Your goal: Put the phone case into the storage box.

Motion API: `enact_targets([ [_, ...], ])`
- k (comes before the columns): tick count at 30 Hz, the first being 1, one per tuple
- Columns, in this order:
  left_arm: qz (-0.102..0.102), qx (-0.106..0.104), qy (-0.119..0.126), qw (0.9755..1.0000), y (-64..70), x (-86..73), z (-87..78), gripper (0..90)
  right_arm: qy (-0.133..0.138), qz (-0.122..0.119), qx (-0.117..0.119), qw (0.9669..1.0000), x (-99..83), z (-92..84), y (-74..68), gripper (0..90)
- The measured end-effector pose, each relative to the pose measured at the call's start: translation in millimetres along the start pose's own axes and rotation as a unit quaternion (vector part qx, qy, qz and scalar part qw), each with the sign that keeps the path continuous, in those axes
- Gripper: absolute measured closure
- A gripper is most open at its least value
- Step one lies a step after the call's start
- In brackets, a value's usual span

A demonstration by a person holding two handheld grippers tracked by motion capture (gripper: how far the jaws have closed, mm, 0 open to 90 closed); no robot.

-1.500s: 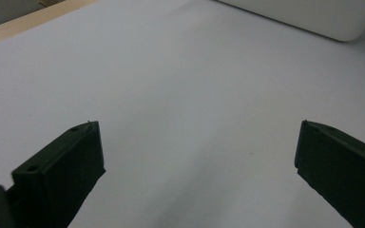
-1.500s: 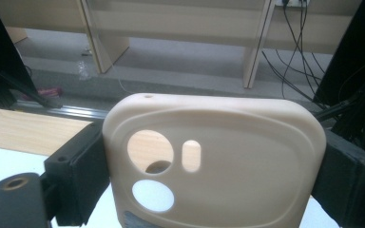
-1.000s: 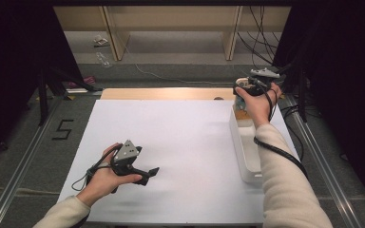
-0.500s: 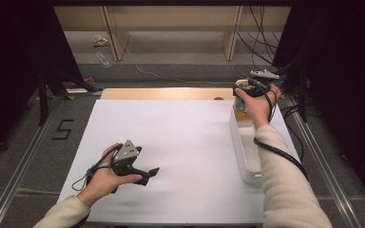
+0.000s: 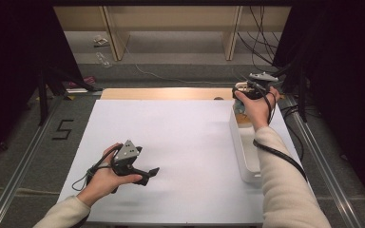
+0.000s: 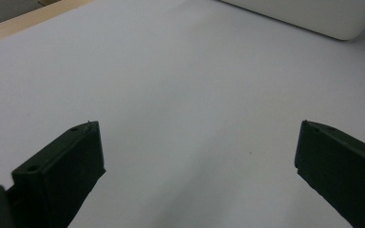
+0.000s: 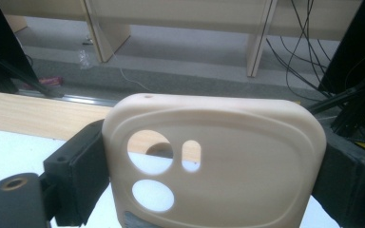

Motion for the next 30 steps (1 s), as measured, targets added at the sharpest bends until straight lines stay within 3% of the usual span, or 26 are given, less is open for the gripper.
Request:
enact_targets([
  [30,-0.001,-0.001,-0.001,1.0000,-0.1,-0.1,0.6,1.9,-0.012,0.003,0.009,0.9999,-13.8,5.1,-3.3,11.6],
])
Point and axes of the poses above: each handheld gripper's, and its own axes: z roughly forward along the jaws, x roughly out of its top, y roughly to its right, the point moved 4 cm from there along z, roughly forward along the jaws, and after that the axes turned 13 degrees about -z, right-handed, at the moved point
